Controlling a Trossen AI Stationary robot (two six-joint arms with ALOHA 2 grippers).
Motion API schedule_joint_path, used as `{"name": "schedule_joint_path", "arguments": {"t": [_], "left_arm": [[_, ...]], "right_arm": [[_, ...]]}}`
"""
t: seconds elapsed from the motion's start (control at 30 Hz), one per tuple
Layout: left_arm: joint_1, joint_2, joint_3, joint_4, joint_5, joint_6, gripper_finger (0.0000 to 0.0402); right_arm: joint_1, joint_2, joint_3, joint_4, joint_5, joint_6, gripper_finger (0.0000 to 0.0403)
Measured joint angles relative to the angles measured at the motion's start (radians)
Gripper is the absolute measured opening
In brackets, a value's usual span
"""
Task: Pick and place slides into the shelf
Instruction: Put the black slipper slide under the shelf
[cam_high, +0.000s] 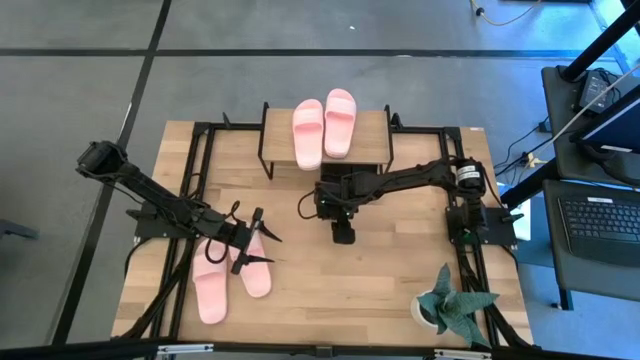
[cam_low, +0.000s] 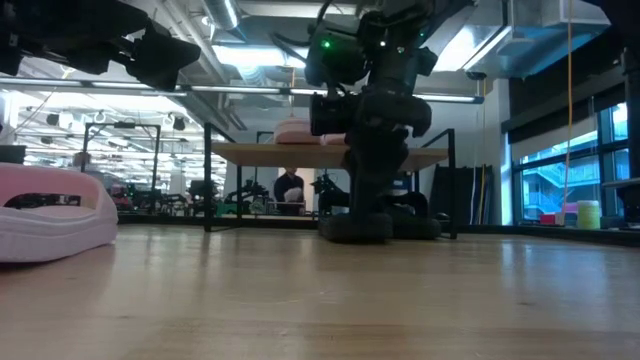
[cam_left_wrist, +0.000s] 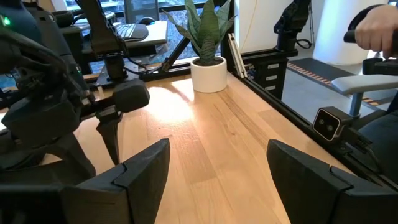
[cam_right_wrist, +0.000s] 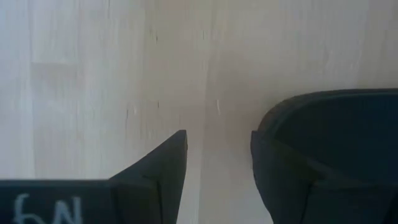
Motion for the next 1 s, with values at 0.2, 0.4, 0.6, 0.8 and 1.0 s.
{"name": "schedule_joint_path", "arguments": {"t": [0.2, 0.4, 0.6, 0.8, 1.0], "left_arm": [[0.0, 0.0, 0.0, 0.0, 0.0, 0.0, 0.0261], [0.0, 0.0, 0.0, 0.0, 0.0, 0.0, 0.0261], [0.0, 0.0, 0.0, 0.0, 0.0, 0.0, 0.0261], [0.0, 0.0, 0.0, 0.0, 0.0, -0.001, 0.0261], [0.0, 0.0, 0.0, -0.001, 0.0, -0.001, 0.0261]], "right_arm": [[-0.001, 0.014, 0.001, 0.008, 0.001, -0.001, 0.018], [-0.015, 0.017, 0.001, 0.043, 0.002, -0.001, 0.018], [-0.034, 0.017, 0.001, 0.051, 0.074, 0.0, 0.018], [-0.062, 0.017, 0.001, 0.052, 0.1, 0.001, 0.018], [-0.096, 0.018, 0.001, 0.053, 0.1, 0.002, 0.018]]}}
